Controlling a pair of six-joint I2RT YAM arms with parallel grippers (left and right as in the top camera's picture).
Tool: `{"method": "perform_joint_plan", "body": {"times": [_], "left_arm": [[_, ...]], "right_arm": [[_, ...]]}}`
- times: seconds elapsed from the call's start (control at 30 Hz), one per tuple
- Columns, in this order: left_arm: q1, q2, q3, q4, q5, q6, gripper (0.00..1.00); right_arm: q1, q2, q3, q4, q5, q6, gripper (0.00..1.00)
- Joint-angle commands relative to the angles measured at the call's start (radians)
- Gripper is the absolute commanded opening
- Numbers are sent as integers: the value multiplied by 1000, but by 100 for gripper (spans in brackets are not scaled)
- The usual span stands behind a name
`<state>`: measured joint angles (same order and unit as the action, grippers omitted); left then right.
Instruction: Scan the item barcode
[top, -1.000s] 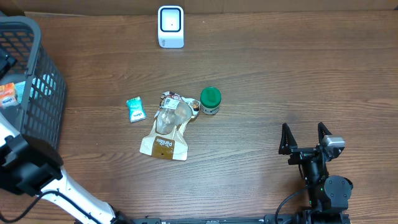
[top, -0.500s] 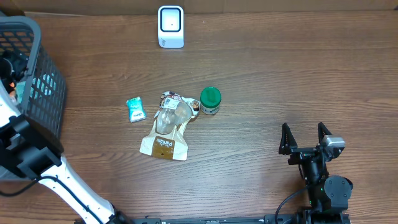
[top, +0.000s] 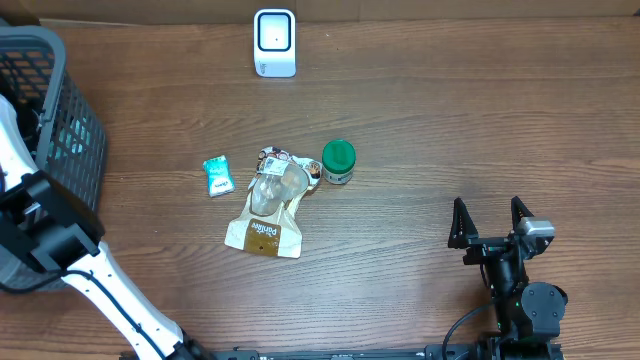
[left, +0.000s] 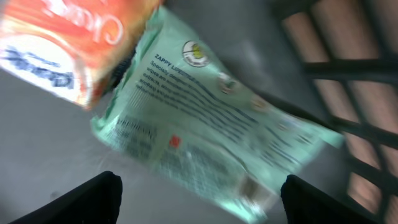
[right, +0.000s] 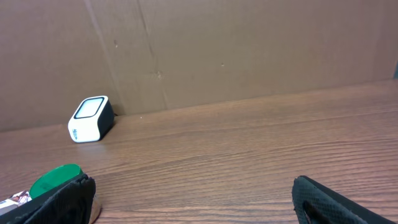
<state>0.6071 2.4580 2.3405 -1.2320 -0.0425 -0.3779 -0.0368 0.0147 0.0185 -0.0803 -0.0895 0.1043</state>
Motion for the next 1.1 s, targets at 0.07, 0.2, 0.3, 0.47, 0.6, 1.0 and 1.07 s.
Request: {"method": "perform_joint_plan", "body": {"times": [0.07, 0.2, 0.3, 0.47, 0.6, 1.0, 1.07], "left_arm": [[-6, 85, -6, 35, -39, -42, 85], [-7, 122, -7, 46, -39, -41, 85], [-8, 147, -8, 44, -39, -41, 82], [-8, 169, -8, 19, -39, -37, 40], [-5, 166, -8, 13, -39, -29, 15], [-3, 85, 15, -76, -35, -21, 4], [1, 26, 15, -82, -33, -19, 4]], "right_arm": [[4, -11, -11, 4, -2, -1, 100], [4, -11, -11, 4, -2, -1, 100], [4, -11, -11, 4, -2, -1, 100], [4, -11, -11, 4, -2, -1, 100], [4, -11, -11, 4, -2, -1, 100], [4, -11, -11, 4, -2, -1, 100], [4, -11, -11, 4, -2, -1, 100]]}}
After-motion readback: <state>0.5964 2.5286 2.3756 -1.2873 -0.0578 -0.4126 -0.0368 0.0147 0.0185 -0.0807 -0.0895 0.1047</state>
